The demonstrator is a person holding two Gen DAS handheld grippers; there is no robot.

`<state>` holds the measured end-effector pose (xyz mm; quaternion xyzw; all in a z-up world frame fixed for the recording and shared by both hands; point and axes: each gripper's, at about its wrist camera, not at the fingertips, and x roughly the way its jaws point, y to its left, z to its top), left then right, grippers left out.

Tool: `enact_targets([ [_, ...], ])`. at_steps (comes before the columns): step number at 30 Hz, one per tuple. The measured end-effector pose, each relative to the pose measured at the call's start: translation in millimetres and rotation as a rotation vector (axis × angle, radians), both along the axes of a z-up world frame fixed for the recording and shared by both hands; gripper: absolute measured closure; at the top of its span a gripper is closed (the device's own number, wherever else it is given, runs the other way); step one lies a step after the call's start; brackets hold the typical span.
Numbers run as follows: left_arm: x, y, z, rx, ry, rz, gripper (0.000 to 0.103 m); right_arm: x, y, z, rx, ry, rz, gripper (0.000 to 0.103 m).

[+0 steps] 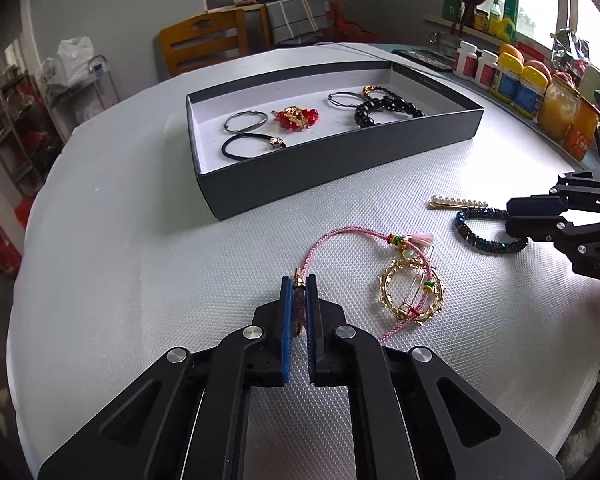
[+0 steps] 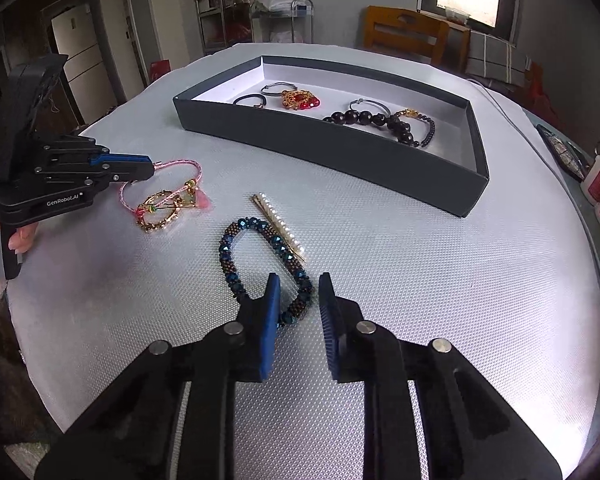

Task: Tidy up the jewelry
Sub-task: 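Grasp the blue beaded bracelet with the right gripper while the left grasps the pink charm bracelet, then carry the blue bracelet and pink charm bracelet into the grey box and open both grippers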

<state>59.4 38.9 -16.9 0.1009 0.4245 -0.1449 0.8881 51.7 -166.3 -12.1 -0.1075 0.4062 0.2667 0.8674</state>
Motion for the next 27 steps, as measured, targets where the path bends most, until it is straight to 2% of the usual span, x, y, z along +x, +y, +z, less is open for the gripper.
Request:
enact_targets([
  [3, -1.6, 0.1, 0.4, -0.011, 0.003, -0.006, 0.097, -1.5, 1.5, 0.0, 0.007, 0.004, 0.018, 0.095],
  [8, -4.6, 2.1, 7.3, -0.031, -0.015, -0.002, 0.097, -1.2, -1.4, 2.8, 0.043, 0.014, 0.016, 0.096],
  [18, -16.8, 1.0, 40.5, -0.114, -0.089, -0.05, 0.097, -5.3, -1.1, 41.4, 0.093, -0.087, 0.033, 0.096],
  [27, -18.4, -3.9, 72.8, -0.136, -0.169, -0.068, 0.097, 2.6, 1.1, 69.9, 0.085, -0.161, 0.023, 0.096],
])
